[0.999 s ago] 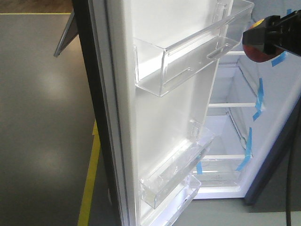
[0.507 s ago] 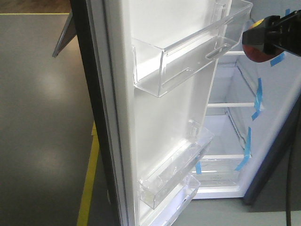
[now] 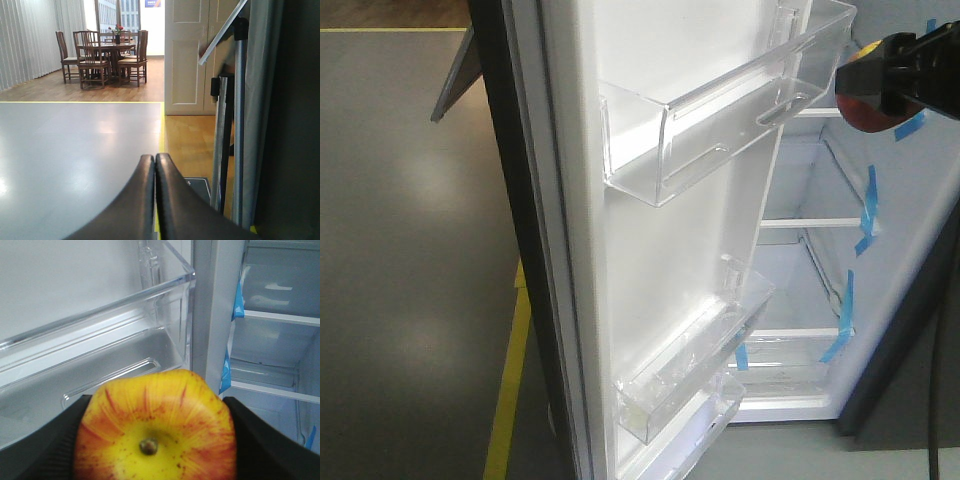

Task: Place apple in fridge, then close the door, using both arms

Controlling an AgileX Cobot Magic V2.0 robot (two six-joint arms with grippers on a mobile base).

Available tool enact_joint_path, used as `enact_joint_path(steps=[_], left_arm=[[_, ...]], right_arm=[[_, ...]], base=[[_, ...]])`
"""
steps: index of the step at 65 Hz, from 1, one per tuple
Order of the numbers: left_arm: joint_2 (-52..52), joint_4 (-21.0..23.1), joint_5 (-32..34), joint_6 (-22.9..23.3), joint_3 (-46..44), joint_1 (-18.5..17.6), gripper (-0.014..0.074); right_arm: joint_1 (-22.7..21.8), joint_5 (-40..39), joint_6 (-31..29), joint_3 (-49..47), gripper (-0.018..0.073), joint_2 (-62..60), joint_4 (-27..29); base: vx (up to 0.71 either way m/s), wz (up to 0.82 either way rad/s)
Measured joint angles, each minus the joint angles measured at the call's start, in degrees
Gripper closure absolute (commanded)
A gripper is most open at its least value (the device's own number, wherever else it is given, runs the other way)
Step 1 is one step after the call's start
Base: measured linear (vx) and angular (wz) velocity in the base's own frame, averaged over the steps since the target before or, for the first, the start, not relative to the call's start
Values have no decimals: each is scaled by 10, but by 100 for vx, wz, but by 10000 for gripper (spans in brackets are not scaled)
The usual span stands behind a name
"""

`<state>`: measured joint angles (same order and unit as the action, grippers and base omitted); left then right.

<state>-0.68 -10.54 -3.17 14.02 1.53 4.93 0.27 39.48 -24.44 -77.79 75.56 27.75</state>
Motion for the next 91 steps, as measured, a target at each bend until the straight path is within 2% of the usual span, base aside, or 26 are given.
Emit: enact_joint_path(steps=[91], left_arm=[[0, 0, 0, 0, 0, 0, 602]], right_arm=[[0, 0, 0, 0, 567, 0, 0]], base=[[0, 0]])
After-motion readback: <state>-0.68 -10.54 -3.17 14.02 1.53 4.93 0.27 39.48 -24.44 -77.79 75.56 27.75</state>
